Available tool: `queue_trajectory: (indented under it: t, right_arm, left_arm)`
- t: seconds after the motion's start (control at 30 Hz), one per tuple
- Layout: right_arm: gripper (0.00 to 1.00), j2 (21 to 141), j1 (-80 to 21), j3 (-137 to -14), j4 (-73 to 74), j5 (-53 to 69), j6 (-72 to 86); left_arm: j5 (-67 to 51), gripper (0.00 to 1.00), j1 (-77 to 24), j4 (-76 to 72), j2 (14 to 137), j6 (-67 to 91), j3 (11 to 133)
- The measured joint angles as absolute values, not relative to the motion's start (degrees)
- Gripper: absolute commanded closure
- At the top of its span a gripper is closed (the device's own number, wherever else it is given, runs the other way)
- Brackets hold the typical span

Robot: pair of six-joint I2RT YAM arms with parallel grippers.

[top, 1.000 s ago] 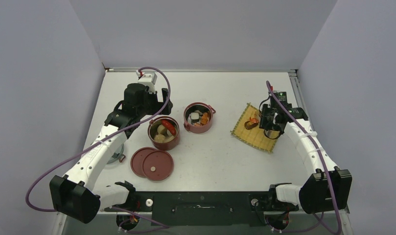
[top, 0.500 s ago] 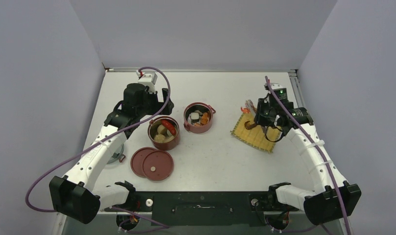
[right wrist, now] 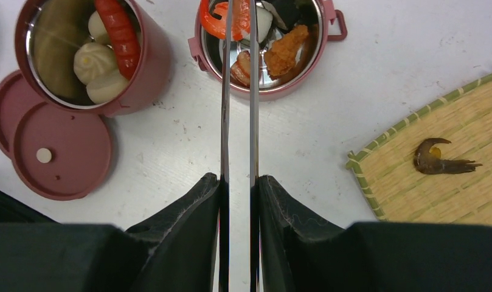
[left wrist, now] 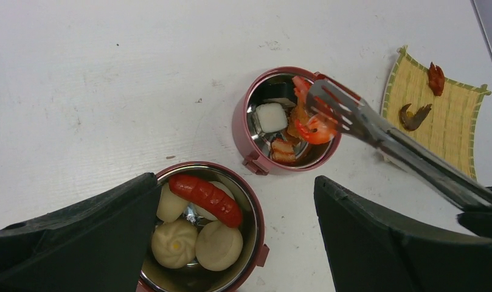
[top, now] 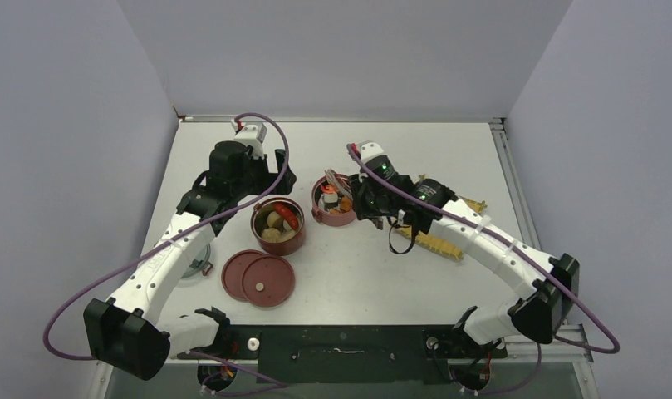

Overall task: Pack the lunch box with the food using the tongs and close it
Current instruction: Place the fake food in the packing box.

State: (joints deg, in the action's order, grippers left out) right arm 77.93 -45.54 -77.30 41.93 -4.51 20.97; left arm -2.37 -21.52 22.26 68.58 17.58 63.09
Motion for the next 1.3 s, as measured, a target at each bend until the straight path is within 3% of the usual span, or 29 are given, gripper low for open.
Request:
queue_trajectory:
  t: [0.23, 1.3]
  right_arm:
    - [0.95, 84.6, -47.9, -77.5, 40.6, -7.7, 19.7]
    - [0.95, 91.5, -49.7, -77.4, 38.0, -9.6, 18.2]
  left_arm:
    - [-2.0, 0.03, -21.4, 22.1, 68.6, 17.6, 62.8]
    - [-2.0, 0.03, -21.3, 22.0, 68.8, 17.6, 62.8]
